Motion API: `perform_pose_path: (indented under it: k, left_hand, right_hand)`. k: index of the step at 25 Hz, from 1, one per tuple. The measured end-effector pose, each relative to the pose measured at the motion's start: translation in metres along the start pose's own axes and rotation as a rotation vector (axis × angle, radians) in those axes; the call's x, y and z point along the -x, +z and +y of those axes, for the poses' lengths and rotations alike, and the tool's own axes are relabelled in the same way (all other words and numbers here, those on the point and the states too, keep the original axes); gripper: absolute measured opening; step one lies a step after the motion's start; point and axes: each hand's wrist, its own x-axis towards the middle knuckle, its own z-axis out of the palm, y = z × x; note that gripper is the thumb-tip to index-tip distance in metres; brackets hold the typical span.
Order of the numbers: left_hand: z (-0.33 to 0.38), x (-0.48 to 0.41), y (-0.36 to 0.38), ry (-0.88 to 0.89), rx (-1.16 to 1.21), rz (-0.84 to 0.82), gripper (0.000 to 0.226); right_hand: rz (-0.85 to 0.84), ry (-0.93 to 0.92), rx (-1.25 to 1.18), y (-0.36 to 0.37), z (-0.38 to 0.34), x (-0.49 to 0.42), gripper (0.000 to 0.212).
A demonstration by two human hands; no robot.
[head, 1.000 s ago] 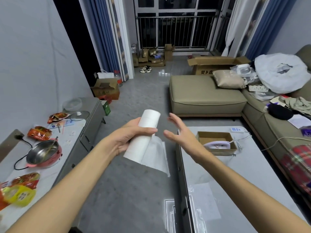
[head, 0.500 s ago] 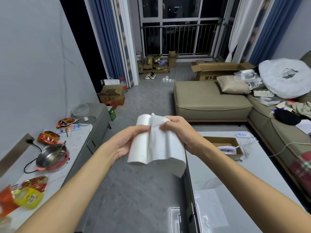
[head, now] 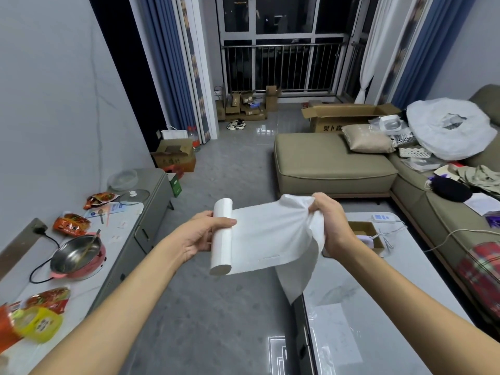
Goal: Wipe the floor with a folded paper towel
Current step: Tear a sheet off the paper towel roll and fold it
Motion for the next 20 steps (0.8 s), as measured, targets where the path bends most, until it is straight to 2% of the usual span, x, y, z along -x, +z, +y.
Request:
perform_pose_path:
  k: [3, 5, 7, 10, 12, 15, 17, 20]
  left_hand:
    - [0.012, 0.006, 0.010, 0.042, -0.051, 0.010, 0.061]
    - [0.023, 0.014, 0.016, 0.061, 0.003, -0.040, 0.055]
    - [0.035, 0.026, 0.021, 0.097, 0.046, -0.139, 0.047]
    - [0.050, 0.041, 0.029, 0.152, -0.024, -0.283, 0.050]
    - [0.055, 0.045, 0.032, 0.170, -0.096, -0.295, 0.049]
    - [0.056, 0.043, 0.021, 0.137, -0.141, -0.112, 0.044]
    - [0.045, 0.037, 0.006, 0.036, -0.087, -0.023, 0.047]
    - [0.018, 0.031, -0.004, -0.087, 0.111, -0.136, 0.048]
  right_hand:
    - [0.041, 0.058, 0.267, -0.018, 0.016, 0.001, 0.017]
    - [-0.124, 0.036, 0.500, -0.024, 0.024, 0.003, 0.027]
    - [-0.345, -0.032, 0.600, -0.013, 0.021, 0.004, 0.036]
    - [-0.616, -0.126, 0.539, 0.030, 0.006, 0.007, 0.058]
    - [-0.730, -0.119, 0.405, 0.054, 0.002, 0.010, 0.050]
    - [-0.674, -0.090, 0.359, 0.068, 0.000, 0.012, 0.037]
    - [-0.624, -0.091, 0.360, 0.071, -0.003, 0.012, 0.030]
    - [-0.652, -0.084, 0.291, 0.078, -0.009, 0.015, 0.020]
